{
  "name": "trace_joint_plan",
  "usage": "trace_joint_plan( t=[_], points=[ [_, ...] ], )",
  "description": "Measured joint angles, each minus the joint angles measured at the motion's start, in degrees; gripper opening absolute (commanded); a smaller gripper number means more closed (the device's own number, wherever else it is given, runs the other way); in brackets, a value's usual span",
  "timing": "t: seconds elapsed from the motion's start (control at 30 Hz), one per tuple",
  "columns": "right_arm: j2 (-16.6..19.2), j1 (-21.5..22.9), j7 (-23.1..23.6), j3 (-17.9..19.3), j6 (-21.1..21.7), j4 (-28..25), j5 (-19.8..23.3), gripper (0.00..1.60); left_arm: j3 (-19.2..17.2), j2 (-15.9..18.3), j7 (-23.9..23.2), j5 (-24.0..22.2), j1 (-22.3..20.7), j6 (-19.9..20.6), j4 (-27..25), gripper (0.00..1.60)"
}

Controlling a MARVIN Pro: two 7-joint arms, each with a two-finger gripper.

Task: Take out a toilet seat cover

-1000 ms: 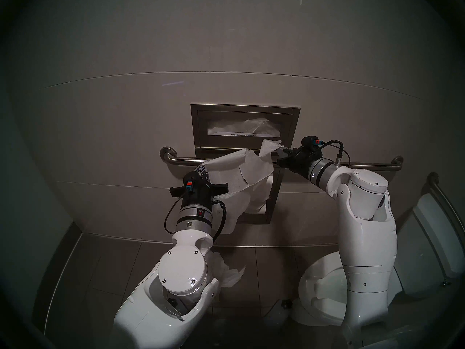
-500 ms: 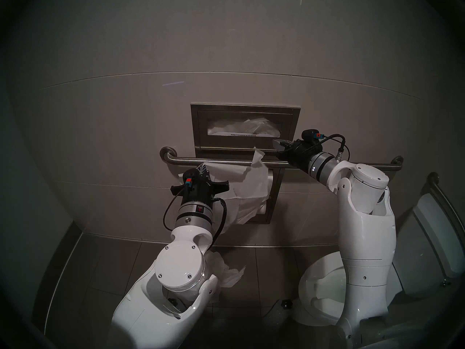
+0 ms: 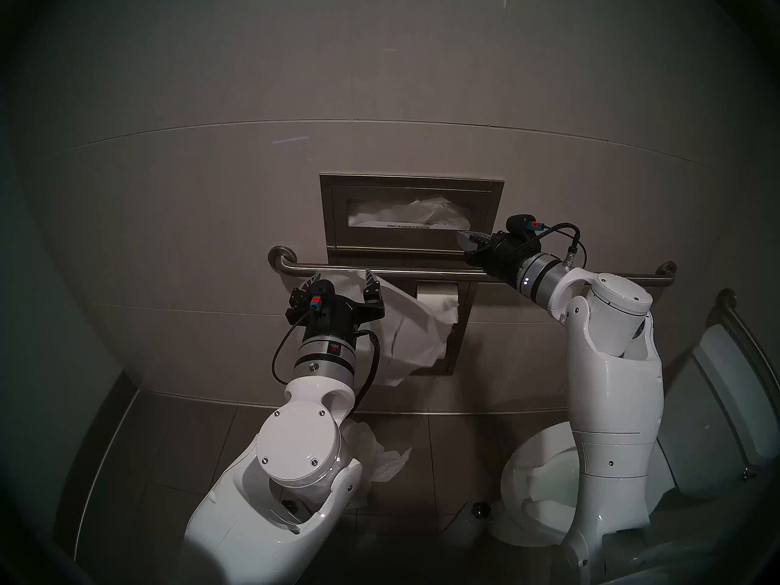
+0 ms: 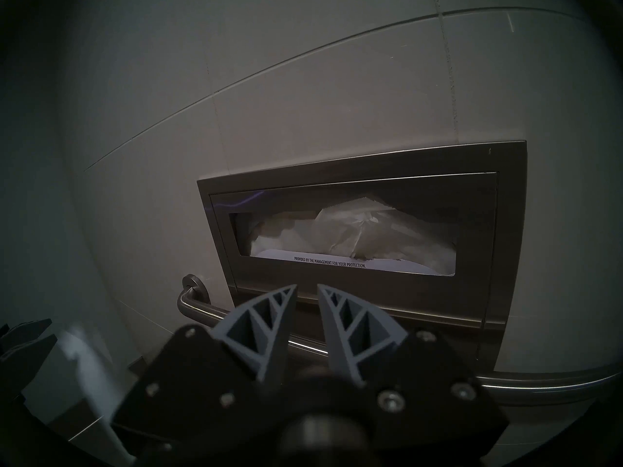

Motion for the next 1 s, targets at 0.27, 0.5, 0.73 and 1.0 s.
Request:
trace_joint_plan(
  t=[0.27,0.5,0.73,1.0],
  points=[
    [-0.1,0.1,0.2,0.1,0.0,0.0,0.0,0.67,-0.1,0.6,-0.2,0.0,0.0,0.2,-0.2,1.6],
    [-0.1,0.1,0.3,0.1,-0.1,0.1,0.0,0.67,-0.1,0.6,-0.3,0.0,0.0,0.3,-0.3,1.6],
    [-0.1,0.1,0.4,0.2,-0.1,0.1,-0.1,0.67,-0.1,0.5,-0.3,0.0,0.0,0.4,-0.3,1.6],
    [-0.1,0.1,0.4,0.2,-0.1,0.1,-0.1,0.67,-0.1,0.4,-0.4,0.0,0.0,0.4,-0.3,1.6]
  ],
)
